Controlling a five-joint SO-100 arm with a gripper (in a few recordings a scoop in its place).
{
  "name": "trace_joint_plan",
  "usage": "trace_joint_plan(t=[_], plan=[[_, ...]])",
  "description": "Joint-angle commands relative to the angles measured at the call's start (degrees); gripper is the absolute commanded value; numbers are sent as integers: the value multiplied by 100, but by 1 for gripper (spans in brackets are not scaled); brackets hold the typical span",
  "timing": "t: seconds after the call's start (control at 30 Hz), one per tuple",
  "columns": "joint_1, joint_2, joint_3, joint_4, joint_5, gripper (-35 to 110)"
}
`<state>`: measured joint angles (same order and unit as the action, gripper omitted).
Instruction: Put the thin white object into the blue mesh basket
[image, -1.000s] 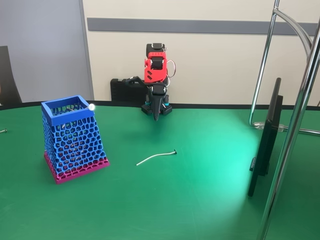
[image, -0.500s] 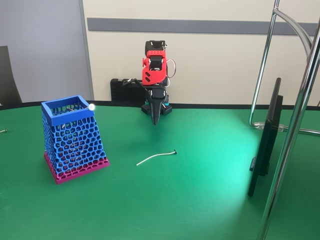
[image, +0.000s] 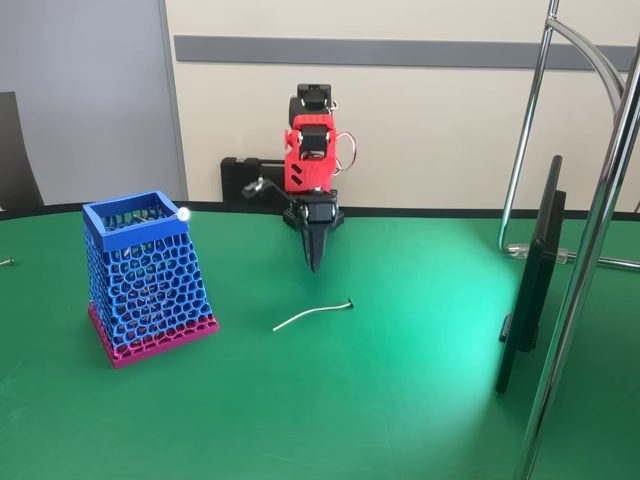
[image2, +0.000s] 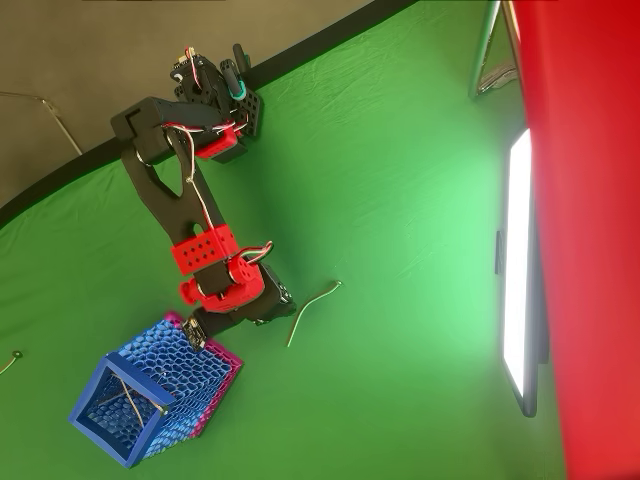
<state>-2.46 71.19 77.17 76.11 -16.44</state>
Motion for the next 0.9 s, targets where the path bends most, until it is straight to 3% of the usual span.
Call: trace_joint_plan(t=[0.0, 0.33, 0.87], plan=[[-97, -316, -686, 158, -79, 18], [-343, -1635, -2057, 835, -132, 19], [-738, -2206, -2250, 835, -272, 20]])
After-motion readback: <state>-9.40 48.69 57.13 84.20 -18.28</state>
